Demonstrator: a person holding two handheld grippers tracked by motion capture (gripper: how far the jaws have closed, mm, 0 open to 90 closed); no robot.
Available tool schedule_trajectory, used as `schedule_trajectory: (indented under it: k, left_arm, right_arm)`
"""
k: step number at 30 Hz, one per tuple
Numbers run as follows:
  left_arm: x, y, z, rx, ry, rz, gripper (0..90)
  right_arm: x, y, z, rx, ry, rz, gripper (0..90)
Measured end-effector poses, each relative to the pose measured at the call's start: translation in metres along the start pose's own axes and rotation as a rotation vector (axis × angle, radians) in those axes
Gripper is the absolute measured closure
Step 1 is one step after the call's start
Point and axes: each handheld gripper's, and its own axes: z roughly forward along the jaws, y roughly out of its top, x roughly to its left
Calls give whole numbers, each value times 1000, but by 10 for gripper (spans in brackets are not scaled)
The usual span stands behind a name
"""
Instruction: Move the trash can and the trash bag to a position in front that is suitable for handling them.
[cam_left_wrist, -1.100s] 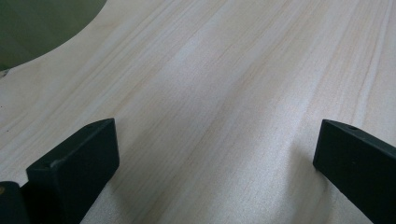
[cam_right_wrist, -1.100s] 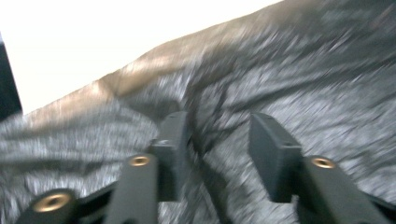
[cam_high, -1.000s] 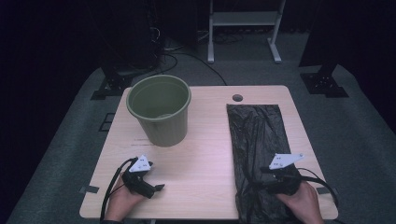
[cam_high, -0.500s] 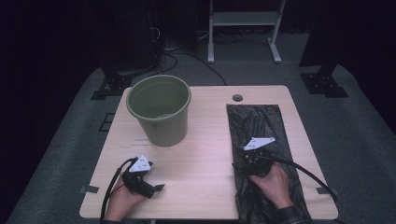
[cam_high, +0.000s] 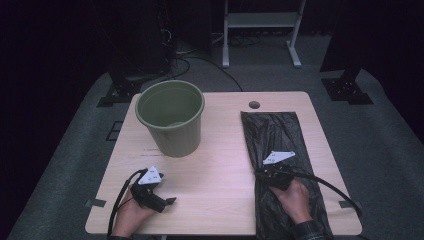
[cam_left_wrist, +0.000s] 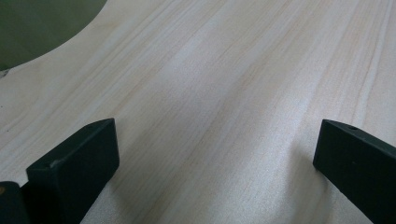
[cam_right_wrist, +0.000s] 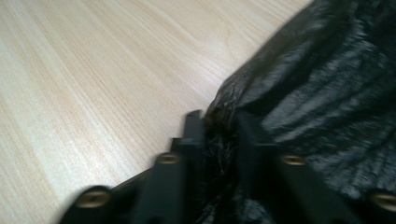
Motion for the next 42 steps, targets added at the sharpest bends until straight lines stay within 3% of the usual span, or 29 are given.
schedule_trajectory:
  k: [2,4,11,14,19,21,24,29,32,38,42]
  left_arm:
    - [0,0,0,0,0,0,0]
    - [0,0,0,0,0,-1,0]
    - [0,0,0,0,2,-1,0]
    - [0,0,0,1,3,-2,0]
    - [0,0,0,1,4,-4,0]
    - [0,0,0,1,4,-3,0]
    - [0,0,0,1,5,-4,0]
    - [0,0,0,1,5,-4,0]
    - [0,0,0,1,5,-4,0]
    - [0,0,0,1,9,-9,0]
    - [0,0,0,1,14,-13,0]
  right_arm:
    - [-1,-1,0,-3,21,-8,891]
    - [1,0,0,-1,20,-23,896]
    - [12,-2,-3,22,155,-165,896]
    - [17,-5,-9,44,185,-211,894]
    - [21,-16,-20,55,237,-252,889]
    - [22,-17,-22,63,248,-262,825]
    - [22,-16,-24,57,249,-237,613]
    - [15,-15,-41,-34,186,-192,329]
    - [4,-19,-47,-79,104,-136,171]
    - [-26,-39,-48,-94,-20,-49,99]
    - [-33,-44,-45,-82,-45,-31,95]
